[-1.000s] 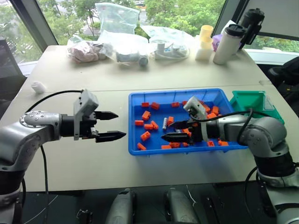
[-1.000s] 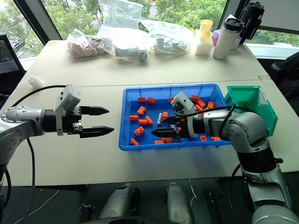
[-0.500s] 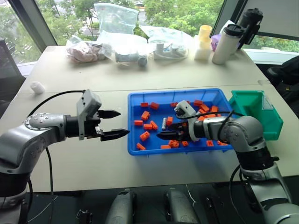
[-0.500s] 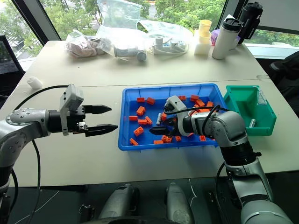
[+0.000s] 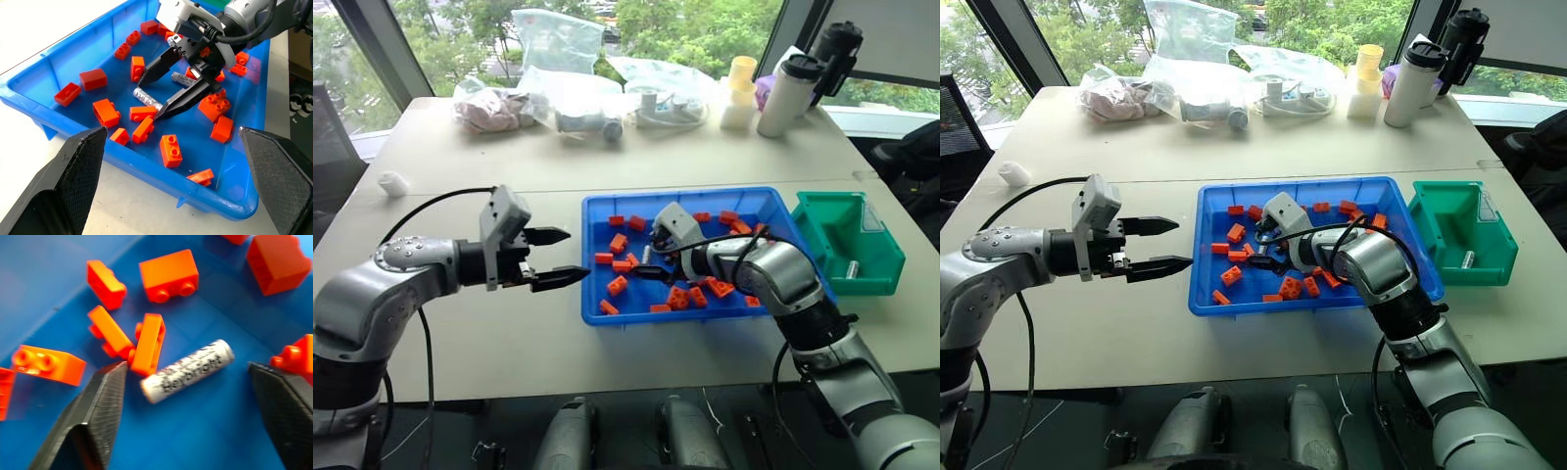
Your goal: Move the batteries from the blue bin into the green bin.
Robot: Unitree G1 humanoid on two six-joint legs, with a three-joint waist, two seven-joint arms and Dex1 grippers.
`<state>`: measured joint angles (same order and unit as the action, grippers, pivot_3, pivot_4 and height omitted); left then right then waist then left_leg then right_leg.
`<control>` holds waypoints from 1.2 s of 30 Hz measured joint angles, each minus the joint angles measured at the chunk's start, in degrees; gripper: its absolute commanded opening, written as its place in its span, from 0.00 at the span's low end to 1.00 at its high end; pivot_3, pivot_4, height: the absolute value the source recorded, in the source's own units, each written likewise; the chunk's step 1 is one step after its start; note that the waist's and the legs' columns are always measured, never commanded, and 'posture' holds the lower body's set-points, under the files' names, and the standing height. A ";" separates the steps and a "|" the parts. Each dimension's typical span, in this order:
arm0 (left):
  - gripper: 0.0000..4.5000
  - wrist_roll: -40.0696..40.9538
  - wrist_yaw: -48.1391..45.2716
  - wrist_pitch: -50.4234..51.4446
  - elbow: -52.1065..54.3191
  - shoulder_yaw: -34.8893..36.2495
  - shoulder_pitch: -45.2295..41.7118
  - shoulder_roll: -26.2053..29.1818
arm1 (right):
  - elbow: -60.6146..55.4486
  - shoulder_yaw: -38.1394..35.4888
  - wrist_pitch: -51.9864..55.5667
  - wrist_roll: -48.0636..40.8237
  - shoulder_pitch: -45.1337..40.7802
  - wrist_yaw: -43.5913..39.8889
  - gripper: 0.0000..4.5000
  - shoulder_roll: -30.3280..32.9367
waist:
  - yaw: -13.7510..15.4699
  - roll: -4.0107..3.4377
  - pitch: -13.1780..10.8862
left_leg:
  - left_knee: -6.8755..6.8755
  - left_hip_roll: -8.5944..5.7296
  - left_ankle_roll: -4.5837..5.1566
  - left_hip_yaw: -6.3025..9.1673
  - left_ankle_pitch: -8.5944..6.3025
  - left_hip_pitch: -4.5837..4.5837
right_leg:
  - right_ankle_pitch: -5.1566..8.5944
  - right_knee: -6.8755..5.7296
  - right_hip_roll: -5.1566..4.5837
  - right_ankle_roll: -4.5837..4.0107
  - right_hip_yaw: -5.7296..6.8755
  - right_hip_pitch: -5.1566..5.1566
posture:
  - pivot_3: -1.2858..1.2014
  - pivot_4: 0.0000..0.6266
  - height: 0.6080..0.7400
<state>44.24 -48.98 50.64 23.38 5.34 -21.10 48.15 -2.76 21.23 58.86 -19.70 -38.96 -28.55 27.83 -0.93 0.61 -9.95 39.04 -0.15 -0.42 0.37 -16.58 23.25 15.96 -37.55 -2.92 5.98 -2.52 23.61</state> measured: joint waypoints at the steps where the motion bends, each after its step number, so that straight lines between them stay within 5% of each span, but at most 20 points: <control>1: 1.00 0.00 0.29 0.00 0.00 0.00 -0.01 -0.11 | 0.23 0.38 -0.84 1.19 0.09 -0.03 0.48 0.09 | 0.00 0.02 0.02 | 0.00 0.00 0.00 0.00 0.00 -0.01 | 0.00 0.00 0.00 0.00 0.00 -0.01 | 0.52 0.24 1.00; 5: 1.00 0.00 0.69 0.00 0.00 0.00 -0.01 -0.40 | 0.52 0.99 -3.09 4.23 0.33 -1.22 0.02 0.92 | -0.02 0.03 0.04 | -0.01 0.00 0.00 0.01 0.00 -0.02 | 0.00 0.00 -0.01 0.00 0.00 -0.02 | 0.52 0.24 1.00; 6: 1.00 0.00 0.70 0.00 0.00 0.00 -0.03 -0.43 | 0.48 0.99 -3.29 4.61 0.38 -1.72 0.01 1.08 | -0.02 0.03 0.04 | -0.01 0.00 0.00 0.01 0.00 -0.02 | 0.00 0.00 -0.01 0.00 0.00 -0.02 | 0.52 0.24 1.00; 17: 1.00 -0.71 0.71 -0.06 -0.22 -0.10 -1.45 -1.09 | -1.65 0.58 -5.53 7.46 2.01 -6.17 0.01 2.98 | 0.06 0.03 0.04 | -0.01 0.00 0.00 0.01 0.00 -0.02 | 0.00 0.01 -0.09 0.00 0.00 -0.03 | 0.52 0.24 1.00; 24: 1.00 -1.27 0.62 -0.07 -0.73 -0.12 -1.41 -1.16 | -11.19 -1.99 0.09 6.05 6.50 -9.58 0.01 9.50 | 0.18 0.02 0.03 | -0.02 -0.02 0.00 0.03 0.00 0.06 | 0.00 0.04 -0.20 0.00 0.01 0.02 | 0.52 0.24 1.00; 36: 1.00 -2.31 -1.09 -0.94 -2.70 -1.67 -2.68 -1.76 | -23.24 -23.10 11.77 -4.65 8.61 -7.49 0.01 5.99 | 0.19 0.02 0.01 | -0.06 -0.03 0.00 0.04 0.00 0.09 | 0.00 0.06 -0.21 0.00 0.01 0.05 | 0.52 0.24 1.00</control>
<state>41.93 -50.07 49.70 20.68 3.67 -23.78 46.39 -26.00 -1.88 70.63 -24.35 -30.34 -36.04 33.82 -0.74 0.63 -9.94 38.98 -0.19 -0.42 0.41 -16.59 23.34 15.96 -37.49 -3.13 5.98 -2.51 23.66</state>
